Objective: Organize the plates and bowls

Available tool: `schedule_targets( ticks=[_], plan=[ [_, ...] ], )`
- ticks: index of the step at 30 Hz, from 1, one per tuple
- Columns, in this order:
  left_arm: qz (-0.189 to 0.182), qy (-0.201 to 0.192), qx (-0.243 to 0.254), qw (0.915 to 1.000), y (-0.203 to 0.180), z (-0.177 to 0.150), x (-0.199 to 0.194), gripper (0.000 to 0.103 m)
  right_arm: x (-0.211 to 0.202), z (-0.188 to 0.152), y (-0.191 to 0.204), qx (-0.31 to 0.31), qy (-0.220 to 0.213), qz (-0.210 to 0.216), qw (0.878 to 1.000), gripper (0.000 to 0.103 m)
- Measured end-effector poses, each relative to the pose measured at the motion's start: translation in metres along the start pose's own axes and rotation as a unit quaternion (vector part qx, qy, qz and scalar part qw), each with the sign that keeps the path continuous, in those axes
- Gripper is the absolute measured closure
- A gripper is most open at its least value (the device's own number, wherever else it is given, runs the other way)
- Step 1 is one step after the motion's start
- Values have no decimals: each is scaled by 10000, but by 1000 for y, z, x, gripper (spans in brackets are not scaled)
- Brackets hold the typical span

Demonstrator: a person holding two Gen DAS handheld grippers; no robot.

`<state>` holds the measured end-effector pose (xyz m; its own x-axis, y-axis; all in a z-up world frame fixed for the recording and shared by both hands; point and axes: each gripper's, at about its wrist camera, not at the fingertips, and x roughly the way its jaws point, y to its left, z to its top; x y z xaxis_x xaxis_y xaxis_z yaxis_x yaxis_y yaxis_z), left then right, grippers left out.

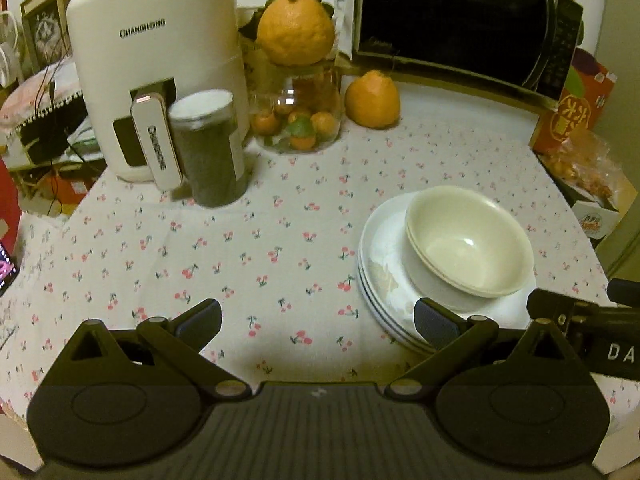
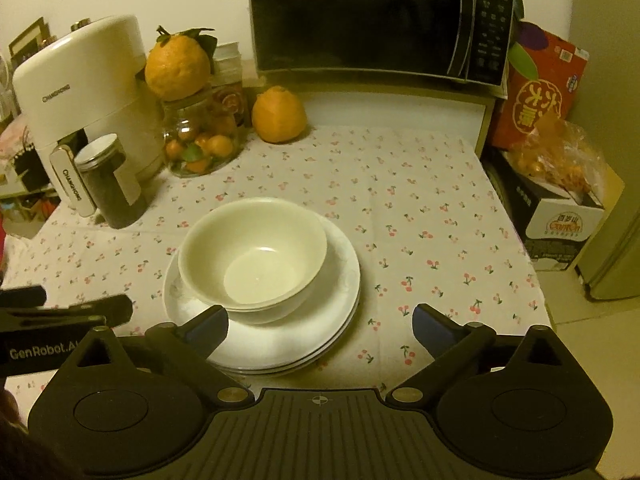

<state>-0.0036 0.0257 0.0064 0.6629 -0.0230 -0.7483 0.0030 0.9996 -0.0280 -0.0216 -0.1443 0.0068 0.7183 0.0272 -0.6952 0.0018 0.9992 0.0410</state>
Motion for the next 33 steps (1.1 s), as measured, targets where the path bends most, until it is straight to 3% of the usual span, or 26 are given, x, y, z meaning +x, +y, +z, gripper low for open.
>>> schedule_targets(
  ticks=[33],
  plan=[
    [185,58,39,9998,-2,-3,0,0,9,-5,1,48,254,-25,9997,3]
  ],
)
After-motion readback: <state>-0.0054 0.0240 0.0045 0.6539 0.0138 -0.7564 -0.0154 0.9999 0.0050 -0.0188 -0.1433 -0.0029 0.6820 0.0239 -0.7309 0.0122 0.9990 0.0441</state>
